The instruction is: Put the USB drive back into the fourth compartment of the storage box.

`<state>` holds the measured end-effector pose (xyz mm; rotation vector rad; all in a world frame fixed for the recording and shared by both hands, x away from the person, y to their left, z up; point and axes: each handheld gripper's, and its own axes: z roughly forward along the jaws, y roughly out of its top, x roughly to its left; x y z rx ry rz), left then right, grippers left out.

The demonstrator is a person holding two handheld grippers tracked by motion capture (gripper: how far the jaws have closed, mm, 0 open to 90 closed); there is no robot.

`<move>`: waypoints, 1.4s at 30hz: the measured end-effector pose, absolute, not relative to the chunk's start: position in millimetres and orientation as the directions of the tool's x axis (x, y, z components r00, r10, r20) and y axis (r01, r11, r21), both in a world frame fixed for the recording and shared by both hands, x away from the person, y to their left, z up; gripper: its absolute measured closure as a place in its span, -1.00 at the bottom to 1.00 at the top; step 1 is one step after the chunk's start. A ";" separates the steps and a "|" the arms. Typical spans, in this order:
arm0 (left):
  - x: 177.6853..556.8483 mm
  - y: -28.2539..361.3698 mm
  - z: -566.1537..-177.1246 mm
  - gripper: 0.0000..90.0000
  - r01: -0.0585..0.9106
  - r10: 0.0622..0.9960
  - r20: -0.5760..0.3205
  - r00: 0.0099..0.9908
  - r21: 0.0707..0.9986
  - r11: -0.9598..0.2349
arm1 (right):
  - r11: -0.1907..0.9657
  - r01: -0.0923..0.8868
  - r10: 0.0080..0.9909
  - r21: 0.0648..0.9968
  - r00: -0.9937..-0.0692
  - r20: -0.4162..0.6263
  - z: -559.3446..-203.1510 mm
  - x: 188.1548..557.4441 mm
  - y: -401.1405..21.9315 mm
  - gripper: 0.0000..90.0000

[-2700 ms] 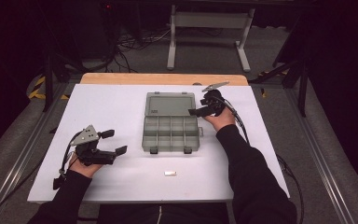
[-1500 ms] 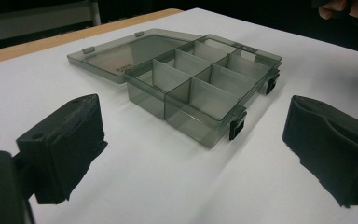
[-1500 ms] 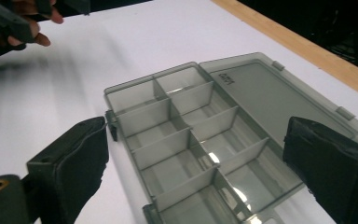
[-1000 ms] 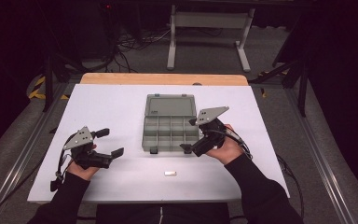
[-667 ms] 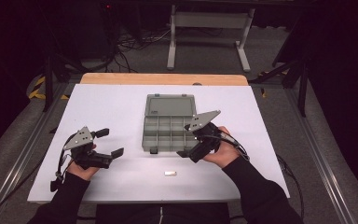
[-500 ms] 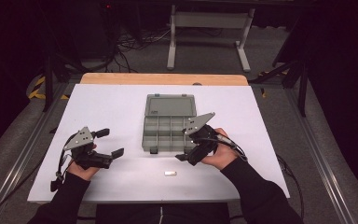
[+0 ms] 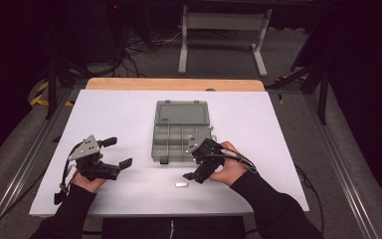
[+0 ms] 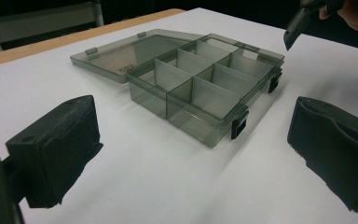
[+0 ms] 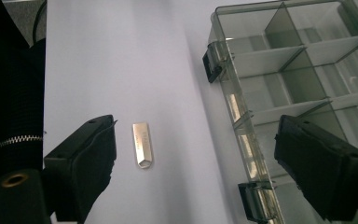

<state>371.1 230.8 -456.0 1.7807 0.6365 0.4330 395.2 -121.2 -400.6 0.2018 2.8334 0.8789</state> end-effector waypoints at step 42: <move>370.7 230.0 -456.2 -0.93 0.203 0.614 -0.026 0.789 0.954 -0.221 | 0.932 0.070 0.090 0.356 -0.995 -0.038 -446.8 379.5 -84.9 0.19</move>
